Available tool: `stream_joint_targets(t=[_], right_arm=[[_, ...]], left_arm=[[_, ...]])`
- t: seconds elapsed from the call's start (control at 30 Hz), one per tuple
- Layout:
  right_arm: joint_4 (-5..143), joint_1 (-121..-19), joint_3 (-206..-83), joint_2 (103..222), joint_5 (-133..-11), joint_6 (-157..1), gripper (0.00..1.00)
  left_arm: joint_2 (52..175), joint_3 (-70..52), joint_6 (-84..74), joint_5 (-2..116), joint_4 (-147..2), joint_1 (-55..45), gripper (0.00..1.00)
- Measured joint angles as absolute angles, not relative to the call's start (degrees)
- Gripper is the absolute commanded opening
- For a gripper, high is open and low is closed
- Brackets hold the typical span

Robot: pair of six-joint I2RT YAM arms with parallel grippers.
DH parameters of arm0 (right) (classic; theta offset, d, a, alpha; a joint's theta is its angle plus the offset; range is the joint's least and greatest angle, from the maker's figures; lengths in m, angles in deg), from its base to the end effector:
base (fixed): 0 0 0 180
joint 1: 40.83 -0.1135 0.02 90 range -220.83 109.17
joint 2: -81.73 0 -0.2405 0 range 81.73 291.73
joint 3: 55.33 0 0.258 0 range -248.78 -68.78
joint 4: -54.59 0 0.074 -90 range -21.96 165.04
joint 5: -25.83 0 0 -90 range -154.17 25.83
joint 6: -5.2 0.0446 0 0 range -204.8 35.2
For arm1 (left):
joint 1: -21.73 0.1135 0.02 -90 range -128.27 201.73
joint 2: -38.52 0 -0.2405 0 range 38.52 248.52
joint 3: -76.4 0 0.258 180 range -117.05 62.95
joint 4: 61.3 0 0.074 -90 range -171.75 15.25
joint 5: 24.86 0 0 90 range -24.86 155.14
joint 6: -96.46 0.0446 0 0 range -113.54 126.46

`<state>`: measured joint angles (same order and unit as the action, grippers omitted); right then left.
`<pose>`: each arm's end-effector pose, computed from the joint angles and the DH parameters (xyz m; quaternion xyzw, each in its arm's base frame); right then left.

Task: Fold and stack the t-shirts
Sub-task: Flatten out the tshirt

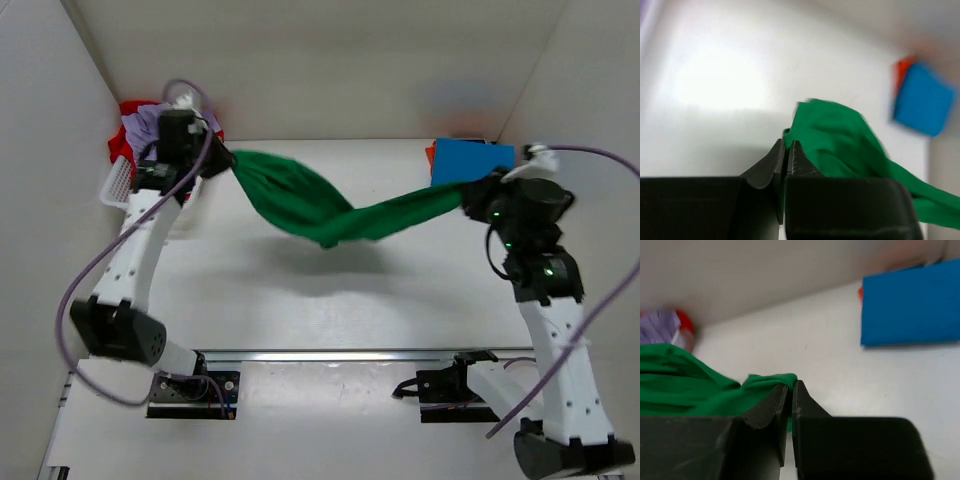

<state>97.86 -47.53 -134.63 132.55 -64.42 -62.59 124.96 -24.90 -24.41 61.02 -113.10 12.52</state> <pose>0.2081 0.0246 0.3927 0.1056 0.7852 0.1540 0.5905 0.3441 -0.0590 0.3485 -0.1522 0.8812 -0.1832 0.4083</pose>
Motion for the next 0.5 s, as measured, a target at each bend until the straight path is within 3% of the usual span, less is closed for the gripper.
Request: stream_joint_targets(t=[0.1,0.2,0.5], right_arm=[[98.0,-40.9,-139.9,129.2,-65.4,-63.2,0.00],[99.1,-35.8,-142.3,126.0,-66.8,-63.9,0.00],[104.8,-35.6,-144.7,120.3,-63.0,-66.0,0.00]], left_arm=[[117.0,-34.8,-24.2,61.9,-114.1,13.8,0.00],[110.0,-37.2,-23.8,62.9,-115.4,14.4,0.00],[101.6,-36.7,-22.2,67.0,-121.9,14.8,0.00]])
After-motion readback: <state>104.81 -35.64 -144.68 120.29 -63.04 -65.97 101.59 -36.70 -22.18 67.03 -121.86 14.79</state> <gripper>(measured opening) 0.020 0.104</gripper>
